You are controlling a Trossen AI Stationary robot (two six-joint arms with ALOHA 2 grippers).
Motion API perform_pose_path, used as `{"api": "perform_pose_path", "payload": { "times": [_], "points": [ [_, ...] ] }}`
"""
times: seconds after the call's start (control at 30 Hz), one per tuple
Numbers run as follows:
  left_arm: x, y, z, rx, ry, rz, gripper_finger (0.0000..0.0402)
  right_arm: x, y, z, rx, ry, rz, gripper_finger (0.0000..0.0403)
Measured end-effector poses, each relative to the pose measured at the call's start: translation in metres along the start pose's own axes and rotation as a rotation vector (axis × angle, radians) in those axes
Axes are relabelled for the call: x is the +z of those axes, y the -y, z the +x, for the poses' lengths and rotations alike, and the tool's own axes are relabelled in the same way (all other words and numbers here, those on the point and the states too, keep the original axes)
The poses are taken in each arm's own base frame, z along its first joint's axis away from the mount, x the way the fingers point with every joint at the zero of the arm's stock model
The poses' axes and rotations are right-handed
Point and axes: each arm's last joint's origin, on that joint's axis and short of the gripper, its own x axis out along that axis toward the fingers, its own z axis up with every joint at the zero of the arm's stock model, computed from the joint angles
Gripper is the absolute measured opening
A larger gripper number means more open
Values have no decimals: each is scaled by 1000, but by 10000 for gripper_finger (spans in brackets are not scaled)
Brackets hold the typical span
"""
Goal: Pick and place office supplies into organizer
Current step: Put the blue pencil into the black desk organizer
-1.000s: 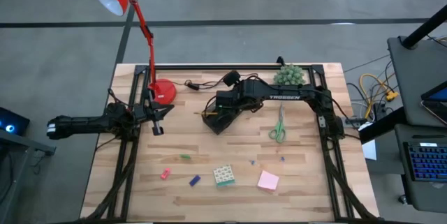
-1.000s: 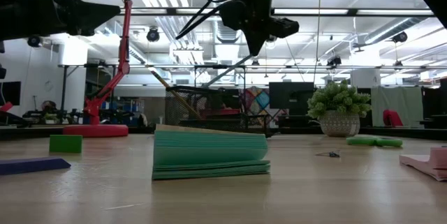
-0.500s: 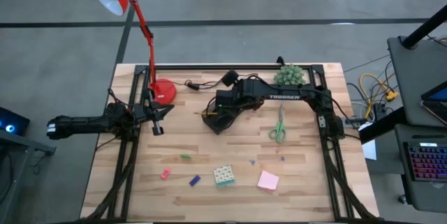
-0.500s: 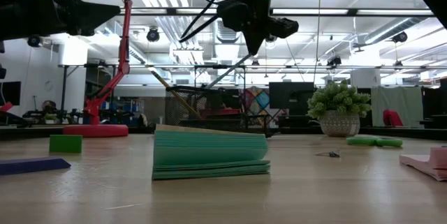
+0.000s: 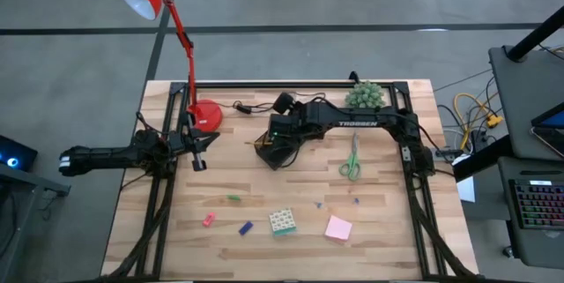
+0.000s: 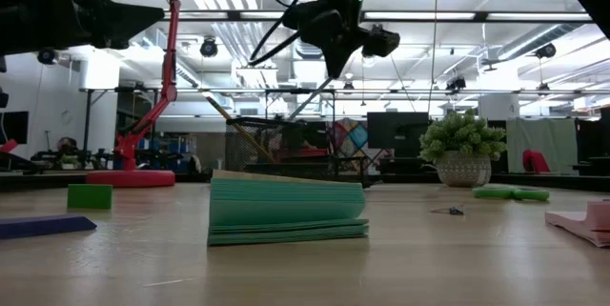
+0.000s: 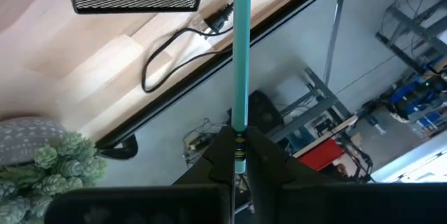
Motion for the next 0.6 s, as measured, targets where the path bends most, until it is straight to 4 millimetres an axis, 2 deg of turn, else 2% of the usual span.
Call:
{"api": "perform_pose_path", "payload": {
  "times": [0.6],
  "points": [
    [0,0,0,1,0,0,0,22,-2,18,-67,55,-94,13]
  ]
}}
